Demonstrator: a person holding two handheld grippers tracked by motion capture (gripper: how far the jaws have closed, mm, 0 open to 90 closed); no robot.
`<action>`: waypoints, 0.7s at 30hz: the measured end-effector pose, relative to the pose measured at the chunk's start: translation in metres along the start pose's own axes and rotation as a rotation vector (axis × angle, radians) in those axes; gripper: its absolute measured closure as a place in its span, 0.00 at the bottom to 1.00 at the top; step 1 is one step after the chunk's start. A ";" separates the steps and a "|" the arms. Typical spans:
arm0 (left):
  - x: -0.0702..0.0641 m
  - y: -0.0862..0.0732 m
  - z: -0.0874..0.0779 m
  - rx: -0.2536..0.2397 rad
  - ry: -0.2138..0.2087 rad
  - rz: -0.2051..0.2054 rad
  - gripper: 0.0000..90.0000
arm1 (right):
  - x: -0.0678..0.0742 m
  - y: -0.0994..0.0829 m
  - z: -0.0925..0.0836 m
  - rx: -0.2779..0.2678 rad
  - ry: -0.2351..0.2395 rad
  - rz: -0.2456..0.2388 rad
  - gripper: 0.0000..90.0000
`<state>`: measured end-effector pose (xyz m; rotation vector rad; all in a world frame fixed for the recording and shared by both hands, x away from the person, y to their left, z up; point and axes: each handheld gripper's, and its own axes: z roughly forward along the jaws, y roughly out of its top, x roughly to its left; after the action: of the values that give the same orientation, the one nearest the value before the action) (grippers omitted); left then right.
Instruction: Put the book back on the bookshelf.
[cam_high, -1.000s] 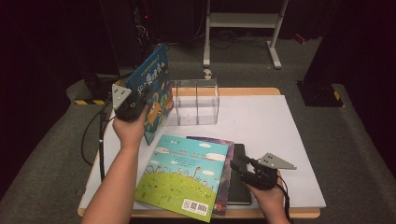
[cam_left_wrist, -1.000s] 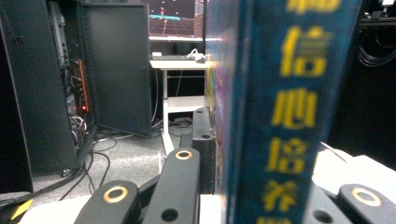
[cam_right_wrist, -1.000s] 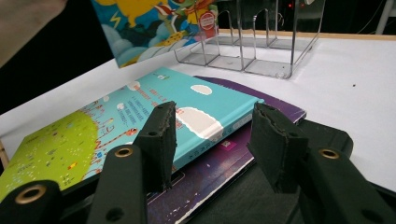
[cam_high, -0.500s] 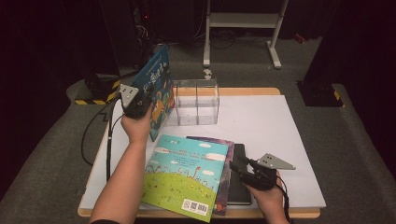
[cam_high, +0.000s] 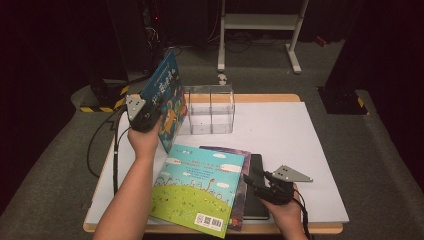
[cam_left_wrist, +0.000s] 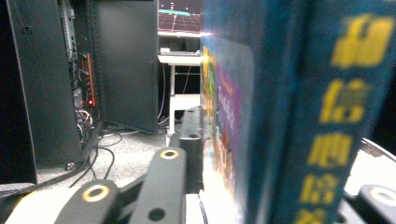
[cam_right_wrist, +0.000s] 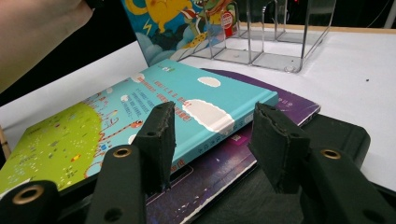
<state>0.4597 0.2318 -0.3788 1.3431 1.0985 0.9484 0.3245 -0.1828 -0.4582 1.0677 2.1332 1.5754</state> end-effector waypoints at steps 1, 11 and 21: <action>0.000 -0.001 -0.001 0.004 -0.003 0.002 0.75 | 0.000 0.000 0.000 0.000 -0.001 -0.001 0.55; 0.000 -0.021 -0.037 0.083 -0.054 0.021 0.57 | 0.001 -0.001 0.002 0.012 -0.001 -0.004 0.54; -0.003 -0.094 -0.102 0.393 -0.175 -0.057 0.52 | 0.006 -0.002 0.005 0.026 0.002 -0.022 0.54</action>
<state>0.3525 0.2518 -0.4645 1.6675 1.2197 0.5761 0.3225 -0.1752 -0.4611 1.0483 2.1650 1.5432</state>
